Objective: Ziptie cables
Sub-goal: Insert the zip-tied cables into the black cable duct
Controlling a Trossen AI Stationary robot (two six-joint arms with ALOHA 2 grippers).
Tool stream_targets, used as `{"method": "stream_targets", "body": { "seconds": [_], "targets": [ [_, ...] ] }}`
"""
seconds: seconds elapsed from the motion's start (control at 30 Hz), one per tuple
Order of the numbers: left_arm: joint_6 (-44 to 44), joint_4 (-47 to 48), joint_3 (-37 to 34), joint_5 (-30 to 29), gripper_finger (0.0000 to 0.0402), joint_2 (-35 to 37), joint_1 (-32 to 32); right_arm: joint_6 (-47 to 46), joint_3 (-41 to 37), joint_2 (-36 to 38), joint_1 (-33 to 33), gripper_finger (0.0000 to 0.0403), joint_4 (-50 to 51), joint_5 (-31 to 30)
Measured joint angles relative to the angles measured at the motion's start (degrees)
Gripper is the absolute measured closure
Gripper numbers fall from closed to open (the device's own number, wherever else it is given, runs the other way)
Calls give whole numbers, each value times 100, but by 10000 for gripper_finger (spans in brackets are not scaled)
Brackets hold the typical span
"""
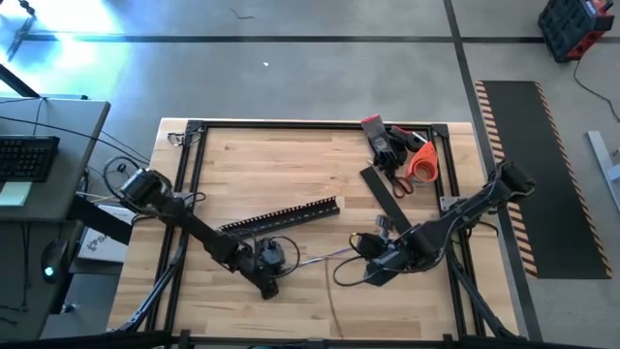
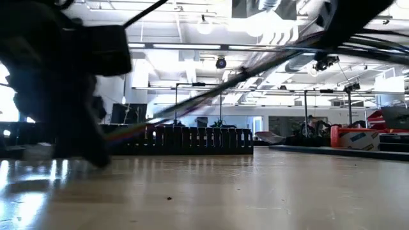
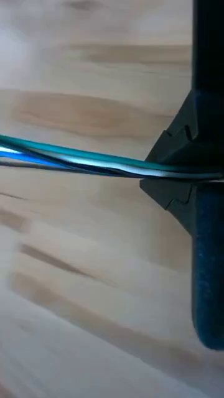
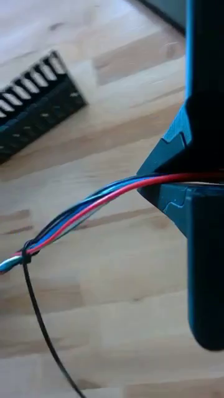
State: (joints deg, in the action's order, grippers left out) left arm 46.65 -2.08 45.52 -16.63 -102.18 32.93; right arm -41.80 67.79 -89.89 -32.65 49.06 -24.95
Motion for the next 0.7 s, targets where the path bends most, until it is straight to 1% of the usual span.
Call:
{"method": "stream_targets", "body": {
  "seconds": [0.13,0.23,0.33,0.4,0.5,0.6,0.7],
  "targets": [
    [11,1621,248,132,400,778,18,772,-5,0,309,403,-392,-6],
    [83,3020,518,40,401,1296,74,1402,-4,0,624,403,-772,0],
    [162,4102,711,-90,401,1797,75,2052,-4,-2,966,403,-1009,3],
    [207,4608,736,-163,401,2057,70,2418,-4,-59,1198,403,-1297,23],
    [229,5350,736,-239,401,2382,39,3055,-4,-220,1564,403,-1830,293],
    [229,6006,706,-247,401,2449,17,3571,-4,-520,1890,403,-2344,728],
    [40,6239,577,-292,401,2449,-17,3931,-9,-812,2181,403,-2579,898]
  ]
}}
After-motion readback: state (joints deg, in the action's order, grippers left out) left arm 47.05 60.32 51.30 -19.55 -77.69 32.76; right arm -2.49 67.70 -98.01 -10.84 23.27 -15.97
